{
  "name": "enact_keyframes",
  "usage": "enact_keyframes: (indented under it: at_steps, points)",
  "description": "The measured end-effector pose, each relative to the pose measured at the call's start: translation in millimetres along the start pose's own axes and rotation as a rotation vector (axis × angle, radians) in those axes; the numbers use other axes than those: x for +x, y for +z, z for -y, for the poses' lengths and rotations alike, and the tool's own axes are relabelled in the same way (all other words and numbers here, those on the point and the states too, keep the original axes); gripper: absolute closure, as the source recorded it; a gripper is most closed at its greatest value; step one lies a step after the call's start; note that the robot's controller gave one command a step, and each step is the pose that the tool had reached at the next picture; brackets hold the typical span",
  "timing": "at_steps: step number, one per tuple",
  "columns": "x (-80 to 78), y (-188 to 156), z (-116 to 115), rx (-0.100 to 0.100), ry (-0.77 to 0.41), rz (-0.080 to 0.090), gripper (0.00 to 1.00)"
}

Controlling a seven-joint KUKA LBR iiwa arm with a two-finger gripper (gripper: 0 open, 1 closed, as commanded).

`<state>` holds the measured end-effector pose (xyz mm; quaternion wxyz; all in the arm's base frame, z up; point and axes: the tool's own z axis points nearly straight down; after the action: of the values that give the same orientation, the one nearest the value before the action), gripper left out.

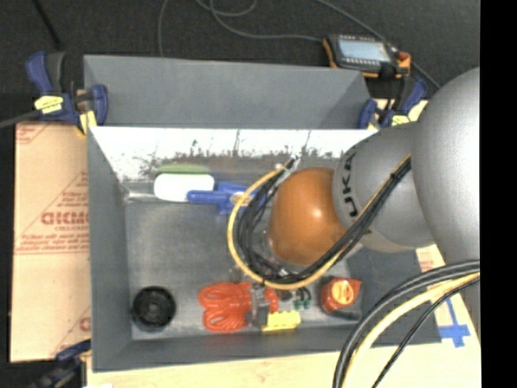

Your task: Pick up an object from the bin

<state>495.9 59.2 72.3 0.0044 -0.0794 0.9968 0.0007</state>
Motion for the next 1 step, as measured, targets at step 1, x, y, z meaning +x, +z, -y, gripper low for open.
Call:
enact_keyframes:
  at_steps: [1]
  points:
    - [-3.7, -53.1, 5.3, 0.001, 0.004, -0.012, 1.0]
